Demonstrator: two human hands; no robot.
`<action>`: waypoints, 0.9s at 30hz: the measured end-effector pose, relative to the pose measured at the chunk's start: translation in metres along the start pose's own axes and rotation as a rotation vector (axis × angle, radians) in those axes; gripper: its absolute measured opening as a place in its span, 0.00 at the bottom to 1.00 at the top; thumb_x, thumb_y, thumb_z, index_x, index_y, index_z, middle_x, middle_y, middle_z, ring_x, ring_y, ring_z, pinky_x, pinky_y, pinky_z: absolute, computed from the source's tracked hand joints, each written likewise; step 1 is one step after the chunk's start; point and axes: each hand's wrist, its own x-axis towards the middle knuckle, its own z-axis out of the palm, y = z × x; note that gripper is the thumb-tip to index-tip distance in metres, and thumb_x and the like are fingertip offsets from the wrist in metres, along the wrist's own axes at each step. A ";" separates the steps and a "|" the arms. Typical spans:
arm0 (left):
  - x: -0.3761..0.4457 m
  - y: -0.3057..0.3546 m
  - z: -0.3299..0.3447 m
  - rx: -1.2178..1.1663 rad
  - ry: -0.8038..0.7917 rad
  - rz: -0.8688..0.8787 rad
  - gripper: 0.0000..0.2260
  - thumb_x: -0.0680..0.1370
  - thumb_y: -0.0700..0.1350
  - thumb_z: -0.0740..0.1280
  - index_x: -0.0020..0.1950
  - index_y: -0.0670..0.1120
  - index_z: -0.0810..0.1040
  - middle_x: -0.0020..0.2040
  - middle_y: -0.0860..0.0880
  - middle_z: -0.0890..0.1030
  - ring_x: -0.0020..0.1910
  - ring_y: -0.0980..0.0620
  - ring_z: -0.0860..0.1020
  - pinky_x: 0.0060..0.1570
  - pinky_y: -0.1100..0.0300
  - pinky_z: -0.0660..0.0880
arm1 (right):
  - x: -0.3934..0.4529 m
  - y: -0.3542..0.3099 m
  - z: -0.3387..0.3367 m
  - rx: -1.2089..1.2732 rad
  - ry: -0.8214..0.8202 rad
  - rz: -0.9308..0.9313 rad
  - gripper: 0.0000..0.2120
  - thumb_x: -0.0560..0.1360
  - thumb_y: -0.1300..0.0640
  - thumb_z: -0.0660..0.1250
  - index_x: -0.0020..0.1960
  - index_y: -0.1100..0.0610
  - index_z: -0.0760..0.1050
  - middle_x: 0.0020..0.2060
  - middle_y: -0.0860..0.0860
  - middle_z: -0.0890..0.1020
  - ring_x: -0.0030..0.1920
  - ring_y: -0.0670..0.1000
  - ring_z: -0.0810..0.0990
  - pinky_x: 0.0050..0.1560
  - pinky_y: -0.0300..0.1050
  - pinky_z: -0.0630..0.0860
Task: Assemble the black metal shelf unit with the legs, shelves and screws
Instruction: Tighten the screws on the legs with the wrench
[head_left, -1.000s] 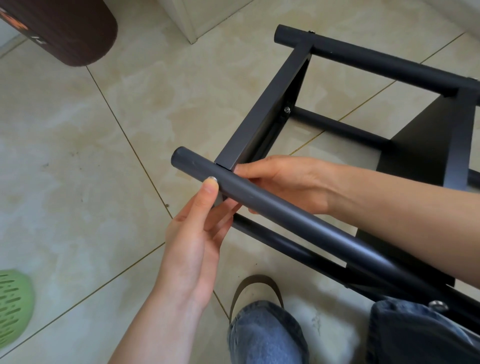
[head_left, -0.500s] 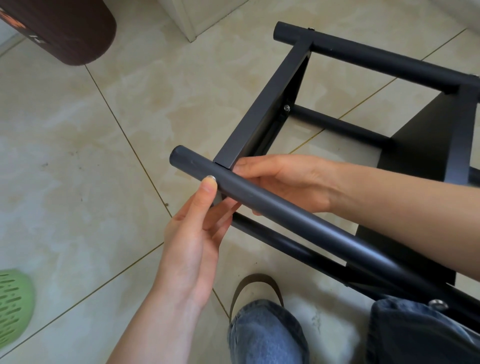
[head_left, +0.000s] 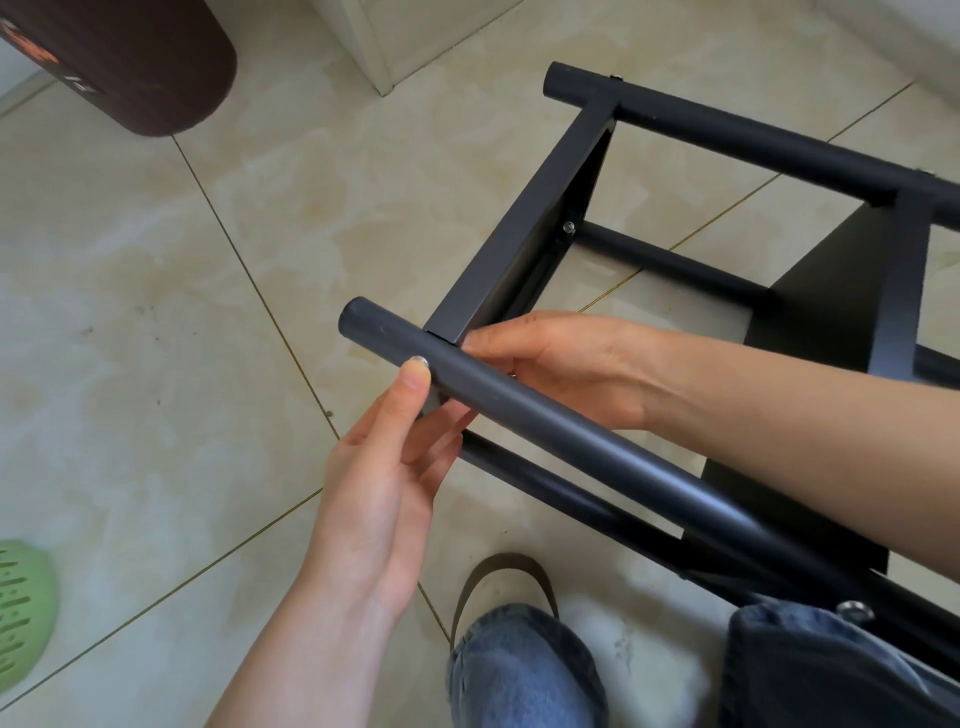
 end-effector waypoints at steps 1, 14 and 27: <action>0.000 0.000 0.000 -0.008 0.002 -0.001 0.18 0.63 0.58 0.72 0.49 0.51 0.88 0.56 0.44 0.86 0.57 0.49 0.84 0.63 0.54 0.74 | -0.001 0.000 0.000 -0.019 0.022 -0.024 0.12 0.81 0.54 0.62 0.43 0.55 0.80 0.38 0.50 0.84 0.38 0.46 0.82 0.39 0.37 0.79; -0.008 0.001 0.004 0.059 0.052 0.033 0.18 0.67 0.58 0.71 0.52 0.50 0.83 0.51 0.45 0.87 0.54 0.48 0.85 0.64 0.48 0.74 | -0.055 -0.041 0.008 0.051 0.206 -0.120 0.12 0.80 0.60 0.57 0.54 0.62 0.78 0.54 0.61 0.84 0.55 0.59 0.84 0.61 0.53 0.78; -0.040 0.031 0.029 0.058 0.109 0.200 0.27 0.63 0.62 0.71 0.58 0.49 0.83 0.52 0.50 0.87 0.53 0.52 0.85 0.61 0.48 0.77 | -0.102 -0.075 0.044 0.004 0.279 -0.164 0.28 0.80 0.51 0.63 0.75 0.63 0.62 0.62 0.64 0.79 0.57 0.59 0.83 0.60 0.53 0.79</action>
